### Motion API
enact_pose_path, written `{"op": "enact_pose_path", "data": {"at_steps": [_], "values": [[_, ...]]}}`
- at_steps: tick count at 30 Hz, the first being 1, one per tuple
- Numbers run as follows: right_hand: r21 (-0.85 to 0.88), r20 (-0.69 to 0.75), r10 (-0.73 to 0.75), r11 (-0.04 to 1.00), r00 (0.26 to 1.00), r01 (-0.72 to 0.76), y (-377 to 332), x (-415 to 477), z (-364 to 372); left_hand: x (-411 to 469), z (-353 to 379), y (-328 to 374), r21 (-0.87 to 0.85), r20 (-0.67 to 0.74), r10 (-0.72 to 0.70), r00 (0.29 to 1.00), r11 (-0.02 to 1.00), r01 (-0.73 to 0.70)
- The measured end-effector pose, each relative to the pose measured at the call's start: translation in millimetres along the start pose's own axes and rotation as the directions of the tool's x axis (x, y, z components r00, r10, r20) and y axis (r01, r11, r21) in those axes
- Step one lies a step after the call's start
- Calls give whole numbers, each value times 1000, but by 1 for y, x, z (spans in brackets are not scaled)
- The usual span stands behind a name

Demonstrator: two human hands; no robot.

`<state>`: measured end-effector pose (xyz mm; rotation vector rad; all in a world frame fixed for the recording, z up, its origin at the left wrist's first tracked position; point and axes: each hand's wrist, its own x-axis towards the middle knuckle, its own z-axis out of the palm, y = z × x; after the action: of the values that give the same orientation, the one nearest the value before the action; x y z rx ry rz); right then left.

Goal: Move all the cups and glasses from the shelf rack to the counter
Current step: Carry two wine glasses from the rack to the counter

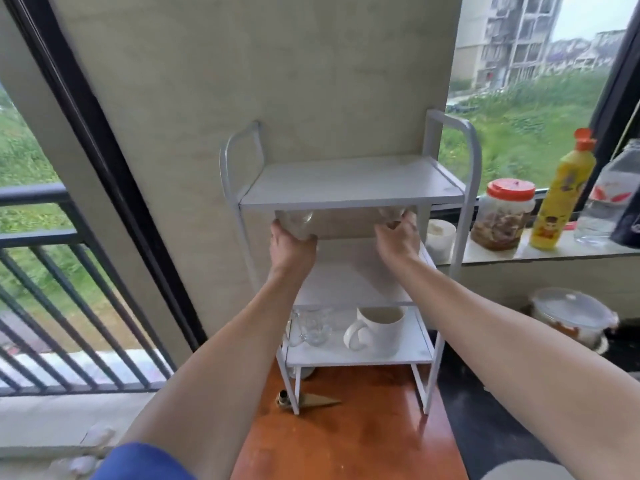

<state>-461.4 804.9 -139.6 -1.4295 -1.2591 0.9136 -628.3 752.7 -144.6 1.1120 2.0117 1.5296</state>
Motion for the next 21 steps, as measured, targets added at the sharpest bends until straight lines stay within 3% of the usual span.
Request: {"op": "enact_pose_path", "data": {"at_steps": [6, 12, 21], "values": [[80, 14, -31, 996, 999, 30, 4, 5, 2, 18, 8, -1, -291, 97, -13, 995, 956, 41], [244, 179, 2, 969, 984, -46, 1, -24, -11, -4, -5, 3, -293, 221, 14, 975, 955, 53], [312, 301, 41, 940, 953, -139, 0, -110, -61, -88, -57, 13, -302, 354, -32, 935, 942, 147]]}}
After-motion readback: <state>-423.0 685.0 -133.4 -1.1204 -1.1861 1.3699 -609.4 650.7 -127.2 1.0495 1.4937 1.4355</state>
